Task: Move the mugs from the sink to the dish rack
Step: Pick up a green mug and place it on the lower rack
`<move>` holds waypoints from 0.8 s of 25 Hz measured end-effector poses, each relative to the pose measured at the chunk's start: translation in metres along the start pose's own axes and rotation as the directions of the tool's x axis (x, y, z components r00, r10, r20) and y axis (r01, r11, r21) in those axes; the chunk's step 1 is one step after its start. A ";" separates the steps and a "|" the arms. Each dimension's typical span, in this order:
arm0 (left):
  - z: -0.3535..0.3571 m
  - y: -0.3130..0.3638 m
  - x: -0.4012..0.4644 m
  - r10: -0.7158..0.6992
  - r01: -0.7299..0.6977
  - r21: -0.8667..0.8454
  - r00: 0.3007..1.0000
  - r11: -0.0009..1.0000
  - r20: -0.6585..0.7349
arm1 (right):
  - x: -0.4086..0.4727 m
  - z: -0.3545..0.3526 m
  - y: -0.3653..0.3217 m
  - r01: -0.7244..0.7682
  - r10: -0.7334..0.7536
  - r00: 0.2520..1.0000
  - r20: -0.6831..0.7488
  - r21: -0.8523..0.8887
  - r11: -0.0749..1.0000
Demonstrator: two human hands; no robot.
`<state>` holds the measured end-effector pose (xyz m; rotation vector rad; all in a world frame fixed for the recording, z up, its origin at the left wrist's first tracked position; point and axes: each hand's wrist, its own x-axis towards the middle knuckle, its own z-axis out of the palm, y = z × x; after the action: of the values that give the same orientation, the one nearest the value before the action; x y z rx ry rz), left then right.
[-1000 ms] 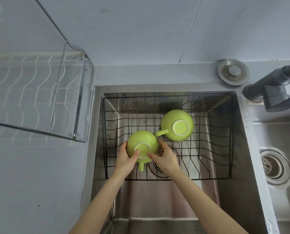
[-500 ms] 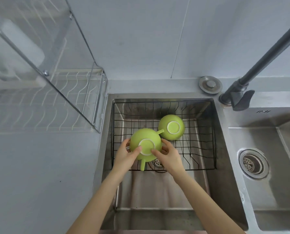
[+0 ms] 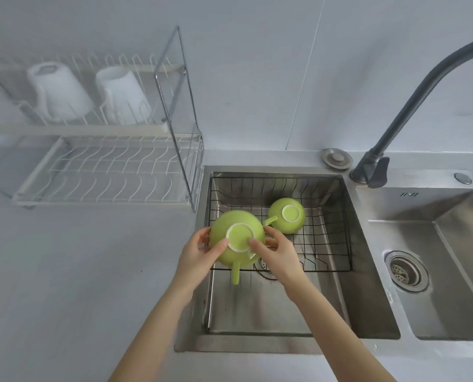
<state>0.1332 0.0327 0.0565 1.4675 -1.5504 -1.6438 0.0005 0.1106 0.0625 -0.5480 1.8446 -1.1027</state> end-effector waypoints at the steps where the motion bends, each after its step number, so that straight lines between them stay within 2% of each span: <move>1: -0.010 0.001 -0.003 0.006 -0.006 -0.011 1.000 1.000 -0.001 | -0.005 0.007 -0.004 0.009 -0.009 1.000 0.002 0.003 1.000; 7: -0.075 -0.003 -0.002 0.047 -0.048 0.072 0.999 0.996 0.013 | -0.014 0.065 -0.021 0.030 -0.031 0.999 0.010 0.012 0.999; 15: -0.163 -0.008 0.020 0.128 -0.149 0.227 0.986 0.962 0.106 | -0.011 0.151 -0.049 0.091 -0.093 0.995 -0.030 -0.039 0.995; 20: -0.201 -0.005 0.037 0.159 -0.197 0.264 0.974 0.944 0.161 | -0.009 0.190 -0.064 0.163 -0.176 0.983 -0.054 -0.193 0.968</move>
<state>0.2992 -0.0848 0.0765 1.3201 -1.9985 -1.4947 0.1646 -0.0041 0.0827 -0.7987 2.0064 -1.0767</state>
